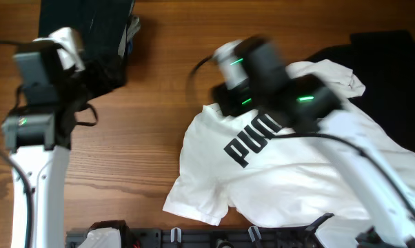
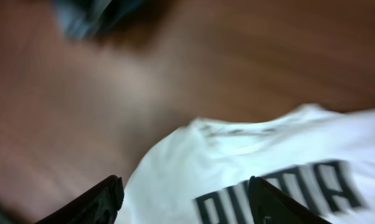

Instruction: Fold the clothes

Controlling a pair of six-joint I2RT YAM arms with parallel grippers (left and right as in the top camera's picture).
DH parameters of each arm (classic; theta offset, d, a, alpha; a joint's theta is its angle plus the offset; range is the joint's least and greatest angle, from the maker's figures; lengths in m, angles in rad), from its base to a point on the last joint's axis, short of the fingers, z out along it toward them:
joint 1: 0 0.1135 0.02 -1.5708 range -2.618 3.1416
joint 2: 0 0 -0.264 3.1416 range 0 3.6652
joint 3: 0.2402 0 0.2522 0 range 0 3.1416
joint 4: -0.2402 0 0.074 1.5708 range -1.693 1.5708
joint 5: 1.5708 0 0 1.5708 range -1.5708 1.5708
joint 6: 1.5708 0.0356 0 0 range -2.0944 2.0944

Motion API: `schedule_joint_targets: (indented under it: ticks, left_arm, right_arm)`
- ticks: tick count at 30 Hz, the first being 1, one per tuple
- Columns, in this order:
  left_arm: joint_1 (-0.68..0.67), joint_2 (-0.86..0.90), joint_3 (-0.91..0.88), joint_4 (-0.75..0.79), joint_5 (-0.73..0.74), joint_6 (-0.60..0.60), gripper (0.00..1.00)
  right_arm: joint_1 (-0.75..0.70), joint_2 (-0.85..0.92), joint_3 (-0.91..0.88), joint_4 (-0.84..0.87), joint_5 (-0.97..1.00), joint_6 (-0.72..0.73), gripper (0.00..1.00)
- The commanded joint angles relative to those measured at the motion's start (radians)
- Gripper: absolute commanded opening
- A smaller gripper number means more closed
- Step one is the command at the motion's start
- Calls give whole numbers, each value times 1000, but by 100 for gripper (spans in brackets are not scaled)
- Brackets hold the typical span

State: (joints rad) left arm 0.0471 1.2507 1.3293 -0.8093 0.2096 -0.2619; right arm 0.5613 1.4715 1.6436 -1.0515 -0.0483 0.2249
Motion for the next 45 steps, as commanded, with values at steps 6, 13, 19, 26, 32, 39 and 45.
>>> schedule_joint_targets:
  ticks: [6,13,19,26,32,39,45]
  left_arm:
    - [-393,489,16,220,55,285,82]
    - [-450,795,16,343,165,285,69]
    - [-496,870,15,327,165,286,44]
    - [-544,904,15,321,-353,203,4]
    - [-305,902,15,320,-593,70,4]
    - [-130,801,18,328,-16,254,27]
    - [-366,805,18,487,209,353,55]
  right_arm:
    - [-282,-74,30,-26,-22,120,70]
    - [-281,-68,30,-69,26,127,70]
    - [-281,-68,30,-68,66,126,70]
    - [-281,-68,30,-66,79,126,69]
    - [-281,-67,30,-64,79,126,69]
    - [-282,-67,30,-85,132,145,70]
    - [-281,-67,30,-94,132,145,71]
